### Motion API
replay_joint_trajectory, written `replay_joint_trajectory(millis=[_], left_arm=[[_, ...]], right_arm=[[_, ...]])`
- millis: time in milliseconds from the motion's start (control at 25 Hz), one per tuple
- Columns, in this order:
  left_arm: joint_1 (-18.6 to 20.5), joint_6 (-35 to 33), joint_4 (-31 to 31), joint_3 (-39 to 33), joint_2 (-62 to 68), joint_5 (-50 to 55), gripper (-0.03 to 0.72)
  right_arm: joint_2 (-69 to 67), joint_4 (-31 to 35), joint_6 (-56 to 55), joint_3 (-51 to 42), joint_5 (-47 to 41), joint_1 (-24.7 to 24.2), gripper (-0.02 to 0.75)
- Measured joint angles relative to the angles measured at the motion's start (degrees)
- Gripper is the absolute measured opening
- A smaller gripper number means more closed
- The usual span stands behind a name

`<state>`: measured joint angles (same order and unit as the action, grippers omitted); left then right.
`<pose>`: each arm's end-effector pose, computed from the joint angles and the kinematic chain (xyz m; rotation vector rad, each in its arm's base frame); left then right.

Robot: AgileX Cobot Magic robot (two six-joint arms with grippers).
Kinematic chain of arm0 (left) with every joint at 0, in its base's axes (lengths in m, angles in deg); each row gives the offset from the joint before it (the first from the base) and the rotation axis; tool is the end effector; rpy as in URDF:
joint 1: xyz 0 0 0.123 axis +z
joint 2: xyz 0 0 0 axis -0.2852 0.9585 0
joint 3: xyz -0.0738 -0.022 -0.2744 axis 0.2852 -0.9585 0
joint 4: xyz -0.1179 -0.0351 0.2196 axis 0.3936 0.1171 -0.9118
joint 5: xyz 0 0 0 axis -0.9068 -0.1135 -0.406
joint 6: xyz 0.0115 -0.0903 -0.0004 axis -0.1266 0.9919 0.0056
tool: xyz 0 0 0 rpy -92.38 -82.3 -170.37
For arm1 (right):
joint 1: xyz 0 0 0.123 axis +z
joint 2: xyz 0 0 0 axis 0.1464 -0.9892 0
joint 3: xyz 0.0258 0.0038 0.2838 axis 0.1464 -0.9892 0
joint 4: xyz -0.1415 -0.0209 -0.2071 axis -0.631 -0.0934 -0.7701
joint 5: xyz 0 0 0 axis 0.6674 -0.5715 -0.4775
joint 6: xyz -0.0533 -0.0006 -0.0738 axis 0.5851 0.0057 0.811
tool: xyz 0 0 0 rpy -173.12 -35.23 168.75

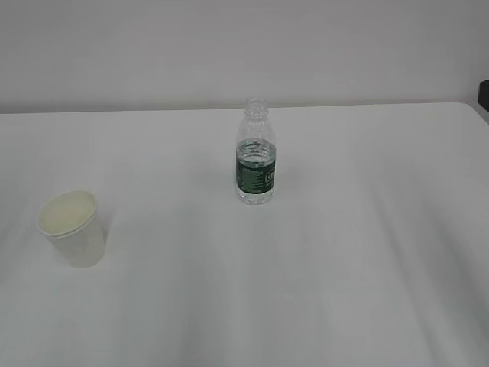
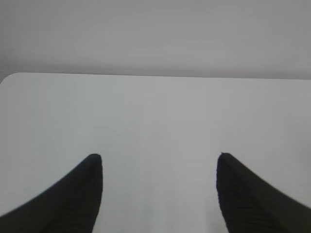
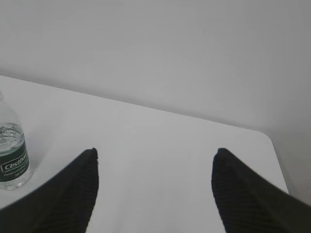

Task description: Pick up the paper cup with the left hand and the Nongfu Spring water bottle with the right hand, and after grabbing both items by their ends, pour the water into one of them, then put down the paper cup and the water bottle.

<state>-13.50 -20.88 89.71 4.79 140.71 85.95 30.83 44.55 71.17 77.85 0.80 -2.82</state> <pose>0.2115 0.0114 0.2790 -0.1156 1.9364 -0.0060 0.2062 0.0210 0.2887 -0.2638 1.7968 -0.0563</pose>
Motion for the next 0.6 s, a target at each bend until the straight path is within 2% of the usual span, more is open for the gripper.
replay_joint_trajectory(millis=[320,600], left_arm=[[-0.7,0.0,0.0,0.0,6.2,-4.2,0.524],[-6.8,0.0,0.0,-2.2,11.9,-12.5,0.524]], right_arm=[[-6.3,-1.0,0.0,0.0,6.4,0.0,0.553],[-10.2,-3.5,-0.1,0.0,9.3,0.0,0.553]])
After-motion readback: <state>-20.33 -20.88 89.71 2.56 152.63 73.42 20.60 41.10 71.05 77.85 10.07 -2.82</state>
